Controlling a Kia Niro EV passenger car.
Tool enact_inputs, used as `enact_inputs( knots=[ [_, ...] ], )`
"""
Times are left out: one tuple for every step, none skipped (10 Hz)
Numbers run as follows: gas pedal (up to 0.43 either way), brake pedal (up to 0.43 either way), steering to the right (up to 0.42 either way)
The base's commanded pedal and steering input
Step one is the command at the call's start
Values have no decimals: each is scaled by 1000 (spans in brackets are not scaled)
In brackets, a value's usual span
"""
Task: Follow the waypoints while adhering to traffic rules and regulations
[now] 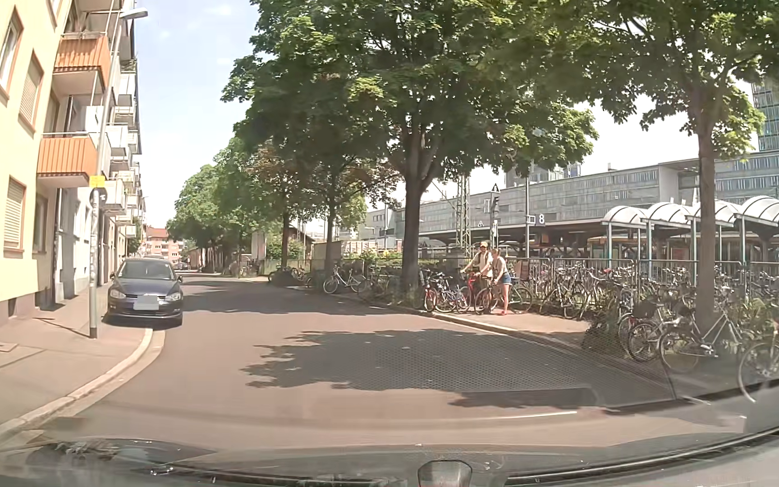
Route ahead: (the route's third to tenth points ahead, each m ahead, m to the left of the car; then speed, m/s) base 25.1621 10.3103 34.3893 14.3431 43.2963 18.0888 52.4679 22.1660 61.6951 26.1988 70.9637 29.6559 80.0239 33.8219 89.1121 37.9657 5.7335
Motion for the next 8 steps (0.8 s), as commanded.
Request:
enact_inputs(
  knots=[
    [59, 0, 0],
    [59, 0, -6],
    [59, 0, -17],
    [59, 0, -28],
    [59, 0, -37],
    [59, 0, -47],
    [67, 0, -57],
    [79, 0, -67]
  ],
)
